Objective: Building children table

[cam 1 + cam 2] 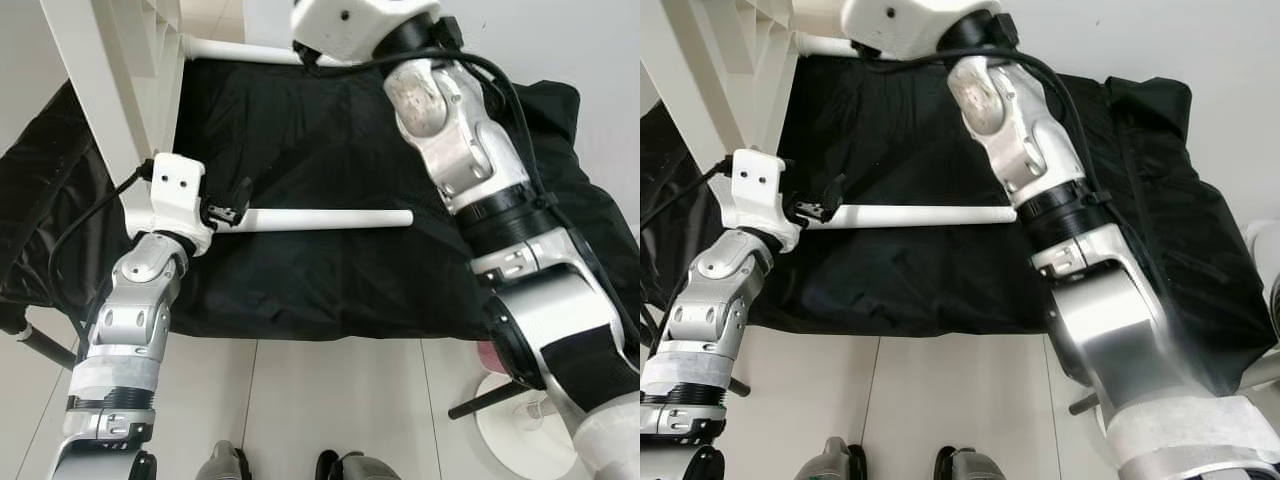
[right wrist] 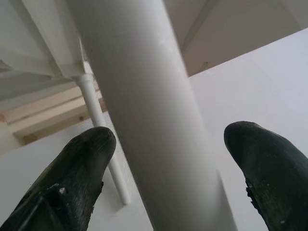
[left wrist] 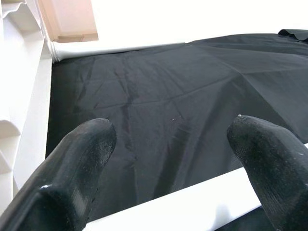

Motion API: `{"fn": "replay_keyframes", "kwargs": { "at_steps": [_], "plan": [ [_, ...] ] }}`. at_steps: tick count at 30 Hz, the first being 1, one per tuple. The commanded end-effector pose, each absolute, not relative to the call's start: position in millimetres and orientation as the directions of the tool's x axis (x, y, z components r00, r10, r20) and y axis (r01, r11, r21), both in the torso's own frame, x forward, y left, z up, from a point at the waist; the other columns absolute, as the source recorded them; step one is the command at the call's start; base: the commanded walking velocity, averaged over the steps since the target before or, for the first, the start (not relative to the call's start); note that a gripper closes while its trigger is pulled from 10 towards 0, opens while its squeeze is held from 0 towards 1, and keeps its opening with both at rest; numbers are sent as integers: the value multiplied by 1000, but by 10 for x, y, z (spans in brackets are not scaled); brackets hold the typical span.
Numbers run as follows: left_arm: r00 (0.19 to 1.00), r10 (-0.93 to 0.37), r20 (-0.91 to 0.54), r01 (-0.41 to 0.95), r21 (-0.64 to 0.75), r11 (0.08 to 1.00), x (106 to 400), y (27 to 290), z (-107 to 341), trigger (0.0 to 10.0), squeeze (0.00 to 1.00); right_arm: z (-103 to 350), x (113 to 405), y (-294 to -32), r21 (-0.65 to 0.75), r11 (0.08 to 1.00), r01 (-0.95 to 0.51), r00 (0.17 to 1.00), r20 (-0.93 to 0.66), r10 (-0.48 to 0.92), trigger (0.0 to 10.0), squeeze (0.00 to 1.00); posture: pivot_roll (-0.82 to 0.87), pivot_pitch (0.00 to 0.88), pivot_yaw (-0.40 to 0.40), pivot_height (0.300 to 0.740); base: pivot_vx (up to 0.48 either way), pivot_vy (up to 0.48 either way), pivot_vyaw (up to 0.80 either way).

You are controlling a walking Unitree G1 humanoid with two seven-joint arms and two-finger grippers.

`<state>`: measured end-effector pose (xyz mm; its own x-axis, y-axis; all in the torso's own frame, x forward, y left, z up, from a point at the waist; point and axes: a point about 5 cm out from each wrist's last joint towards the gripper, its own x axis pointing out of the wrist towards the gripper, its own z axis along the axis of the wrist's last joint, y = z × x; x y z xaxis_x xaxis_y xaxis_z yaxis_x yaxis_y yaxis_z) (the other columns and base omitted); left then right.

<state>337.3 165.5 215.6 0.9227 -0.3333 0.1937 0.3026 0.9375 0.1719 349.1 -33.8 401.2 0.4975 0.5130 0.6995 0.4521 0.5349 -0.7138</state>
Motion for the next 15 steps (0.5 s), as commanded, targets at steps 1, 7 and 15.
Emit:
{"fn": "replay_keyframes", "kwargs": {
  "at_steps": [1,7,15],
  "plan": [
    [941,-276,198,245,165,955,3389,1674,2153,10000,0,4024,3504,-323,-727,512,458,510,686,519,10000,0,26,142,-78,740,0,0,0],
    [941,-273,201,243,162,956,3385,1673,2156,10000,0,4041,3550,-316,-744,454,490,547,668,505,10000,0,24,145,-79,740,0,0,0],
    [943,-270,193,244,147,959,3375,1662,2121,10000,0,4105,3634,-385,-788,327,521,636,614,468,0,0,16,147,-77,740,0,0,0]
  ]
}}
